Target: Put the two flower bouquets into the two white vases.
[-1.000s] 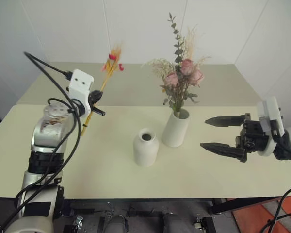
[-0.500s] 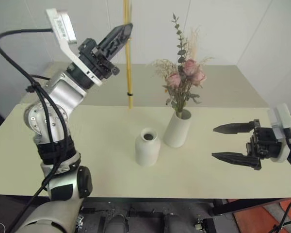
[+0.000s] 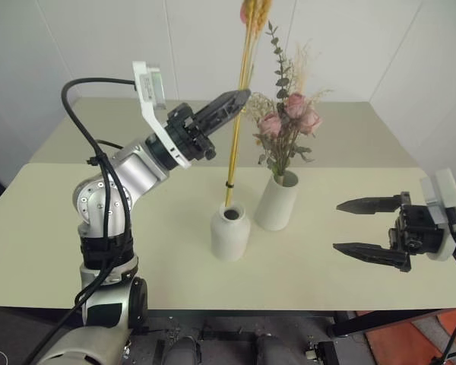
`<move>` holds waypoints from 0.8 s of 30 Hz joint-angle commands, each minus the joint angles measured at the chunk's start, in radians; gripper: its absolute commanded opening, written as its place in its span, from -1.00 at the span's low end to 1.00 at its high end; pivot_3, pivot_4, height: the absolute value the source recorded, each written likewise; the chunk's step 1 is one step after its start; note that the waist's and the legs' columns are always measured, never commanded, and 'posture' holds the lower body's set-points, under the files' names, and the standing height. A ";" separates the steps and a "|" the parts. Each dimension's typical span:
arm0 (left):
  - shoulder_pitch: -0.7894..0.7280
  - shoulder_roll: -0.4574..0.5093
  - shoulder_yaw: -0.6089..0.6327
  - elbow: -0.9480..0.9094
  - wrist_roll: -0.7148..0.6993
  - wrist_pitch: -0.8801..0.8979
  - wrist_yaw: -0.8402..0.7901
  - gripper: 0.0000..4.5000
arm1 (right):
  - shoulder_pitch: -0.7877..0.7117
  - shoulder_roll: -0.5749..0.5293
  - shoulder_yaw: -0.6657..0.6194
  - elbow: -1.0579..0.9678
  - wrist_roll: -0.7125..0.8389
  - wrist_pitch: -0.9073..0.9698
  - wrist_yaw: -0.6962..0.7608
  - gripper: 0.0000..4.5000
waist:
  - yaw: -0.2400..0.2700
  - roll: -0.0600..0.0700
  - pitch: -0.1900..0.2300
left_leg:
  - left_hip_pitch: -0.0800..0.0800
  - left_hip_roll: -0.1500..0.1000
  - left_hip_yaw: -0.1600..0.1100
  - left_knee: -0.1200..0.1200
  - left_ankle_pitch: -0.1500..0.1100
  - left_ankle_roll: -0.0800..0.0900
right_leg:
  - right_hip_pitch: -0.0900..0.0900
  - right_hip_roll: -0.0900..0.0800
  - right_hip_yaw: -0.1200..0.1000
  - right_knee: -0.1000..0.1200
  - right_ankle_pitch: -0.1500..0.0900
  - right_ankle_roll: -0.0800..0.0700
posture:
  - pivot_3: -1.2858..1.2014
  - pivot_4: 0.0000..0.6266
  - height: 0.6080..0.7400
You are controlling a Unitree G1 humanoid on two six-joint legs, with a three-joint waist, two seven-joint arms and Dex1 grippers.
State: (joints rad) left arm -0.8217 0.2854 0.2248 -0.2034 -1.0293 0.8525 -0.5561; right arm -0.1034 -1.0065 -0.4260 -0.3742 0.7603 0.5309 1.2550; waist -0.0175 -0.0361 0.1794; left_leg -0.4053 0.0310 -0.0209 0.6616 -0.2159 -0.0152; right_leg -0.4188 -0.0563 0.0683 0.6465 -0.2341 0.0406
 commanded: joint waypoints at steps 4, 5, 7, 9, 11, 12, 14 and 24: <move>0.081 0.021 -0.094 -0.050 0.122 -0.105 -0.052 -0.98 | -0.008 -0.007 -0.054 -0.044 0.017 -0.020 -0.017 1.00 | 0.002 0.000 0.000 | 0.001 0.000 0.000 0.000 0.000 0.000 | 0.001 0.000 0.000 0.000 0.000 0.000 | 0.03 -0.52 1.00; 0.096 0.016 -0.115 -0.055 0.158 -0.133 -0.048 -0.98 | -0.010 -0.007 -0.055 -0.048 0.021 -0.018 -0.018 1.00 | 0.003 0.000 0.000 | 0.001 0.000 0.000 0.000 0.000 0.000 | 0.001 0.000 0.000 0.000 0.000 0.000 | 0.03 -0.52 1.00; 0.125 0.015 -0.149 -0.060 0.202 -0.178 -0.072 -0.90 | -0.010 -0.007 -0.058 -0.054 0.027 -0.016 -0.021 1.00 | 0.003 0.000 0.000 | 0.001 0.000 0.000 0.000 0.000 0.000 | 0.001 0.000 0.000 -0.001 0.000 0.000 | 0.03 -0.52 1.00; 0.141 0.010 -0.149 -0.068 0.199 -0.180 -0.058 -0.69 | -0.007 -0.007 -0.061 -0.055 0.028 -0.017 -0.022 1.00 | 0.003 0.000 0.000 | 0.001 0.000 0.000 0.000 0.000 0.000 | 0.001 0.000 0.000 -0.001 0.000 0.000 | 0.03 -0.52 1.00; 0.149 0.010 -0.139 -0.076 0.186 -0.176 -0.052 -0.40 | -0.002 -0.006 -0.062 -0.050 0.023 -0.021 -0.019 1.00 | 0.003 0.000 0.000 | 0.001 0.000 0.000 0.000 0.000 0.000 | 0.001 0.000 0.000 -0.001 0.000 0.000 | 0.03 -0.52 1.00; 0.151 0.010 -0.136 -0.079 0.189 -0.178 -0.047 -0.26 | -0.002 -0.006 -0.060 -0.047 0.018 -0.025 -0.018 1.00 | 0.003 0.000 0.000 | 0.001 0.000 0.000 0.000 0.000 0.000 | 0.001 0.000 0.000 0.000 0.000 0.000 | 0.03 -0.52 1.00; 0.147 0.008 -0.131 -0.073 0.194 -0.180 -0.037 0.05 | -0.009 -0.005 -0.052 -0.039 0.015 -0.028 -0.019 1.00 | 0.003 0.000 0.000 | 0.001 0.000 0.000 0.000 0.000 0.000 | 0.001 0.000 0.000 0.000 0.000 0.000 | 0.03 -0.52 1.00; 0.148 0.055 -0.067 -0.095 0.117 -0.146 -0.073 0.99 | -0.030 -0.002 -0.033 -0.032 0.009 -0.034 -0.021 1.00 | 0.001 0.000 0.000 | 0.001 0.000 0.000 0.000 0.000 0.000 | 0.001 0.000 0.000 0.000 0.000 0.000 | 0.03 -0.52 1.00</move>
State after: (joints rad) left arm -0.6644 0.3206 0.1225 -0.2468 -0.8744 0.7021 -0.6108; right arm -0.1285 -1.0062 -0.4406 -0.3936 0.7672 0.5224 1.2355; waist -0.0167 -0.0359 0.1793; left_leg -0.4047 0.0313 -0.0210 0.6616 -0.2158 -0.0152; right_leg -0.4180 -0.0562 0.0683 0.6460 -0.2341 0.0406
